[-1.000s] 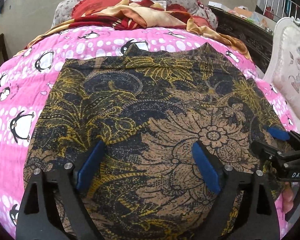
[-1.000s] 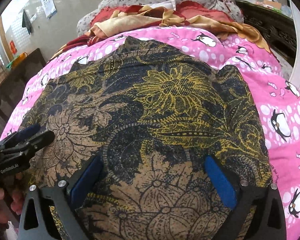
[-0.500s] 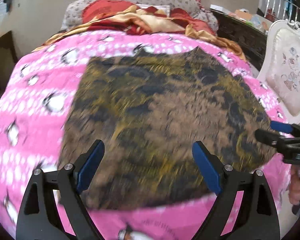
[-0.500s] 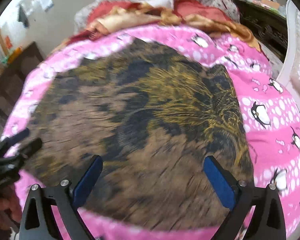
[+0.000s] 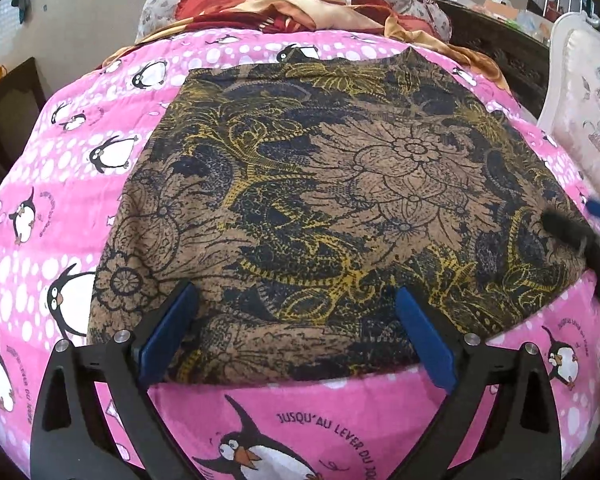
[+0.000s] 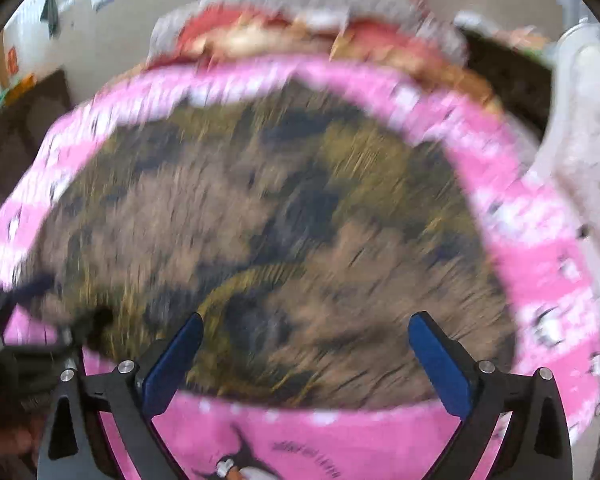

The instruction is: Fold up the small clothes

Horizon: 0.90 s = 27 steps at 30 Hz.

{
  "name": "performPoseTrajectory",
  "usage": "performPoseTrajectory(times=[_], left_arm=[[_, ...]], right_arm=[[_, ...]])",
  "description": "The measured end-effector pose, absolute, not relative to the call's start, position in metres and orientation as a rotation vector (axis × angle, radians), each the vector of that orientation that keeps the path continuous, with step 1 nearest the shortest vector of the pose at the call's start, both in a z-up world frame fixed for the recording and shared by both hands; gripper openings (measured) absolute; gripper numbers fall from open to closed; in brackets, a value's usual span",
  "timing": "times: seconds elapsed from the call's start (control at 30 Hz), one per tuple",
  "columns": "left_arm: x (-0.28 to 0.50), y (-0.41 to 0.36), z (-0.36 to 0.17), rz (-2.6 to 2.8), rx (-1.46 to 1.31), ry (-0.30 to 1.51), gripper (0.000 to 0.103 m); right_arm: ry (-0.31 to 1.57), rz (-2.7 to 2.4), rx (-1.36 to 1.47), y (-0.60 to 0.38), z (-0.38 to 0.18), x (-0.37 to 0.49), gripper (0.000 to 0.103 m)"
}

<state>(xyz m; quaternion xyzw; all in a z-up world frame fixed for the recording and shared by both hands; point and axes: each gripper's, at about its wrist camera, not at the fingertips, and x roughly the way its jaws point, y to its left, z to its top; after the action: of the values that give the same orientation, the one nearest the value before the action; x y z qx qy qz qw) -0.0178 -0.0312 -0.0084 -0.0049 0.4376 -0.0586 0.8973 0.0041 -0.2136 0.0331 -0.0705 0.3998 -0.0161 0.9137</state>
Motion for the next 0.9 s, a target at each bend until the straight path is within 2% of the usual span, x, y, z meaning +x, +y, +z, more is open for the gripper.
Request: performPoseTrajectory(times=[0.13,0.27,0.33,0.9], left_arm=[[-0.016,-0.032,-0.008,-0.12,-0.007,0.907,0.1],[-0.017,-0.032,-0.008,-0.125,-0.016,0.906,0.1],[-0.017,-0.032,-0.008,-0.124,-0.017,0.906,0.1],[-0.018,-0.03,-0.006,-0.125,-0.028,0.908,0.1]], right_arm=[[0.863,-0.058,-0.07,-0.226,0.032,0.031,0.102],[0.973,-0.064,0.026,-0.244,-0.009,0.047,0.103],[0.93,-0.048,0.059,-0.247,-0.011,0.042,0.103],[0.924,-0.042,0.063,-0.246,-0.012,0.04,0.103]])
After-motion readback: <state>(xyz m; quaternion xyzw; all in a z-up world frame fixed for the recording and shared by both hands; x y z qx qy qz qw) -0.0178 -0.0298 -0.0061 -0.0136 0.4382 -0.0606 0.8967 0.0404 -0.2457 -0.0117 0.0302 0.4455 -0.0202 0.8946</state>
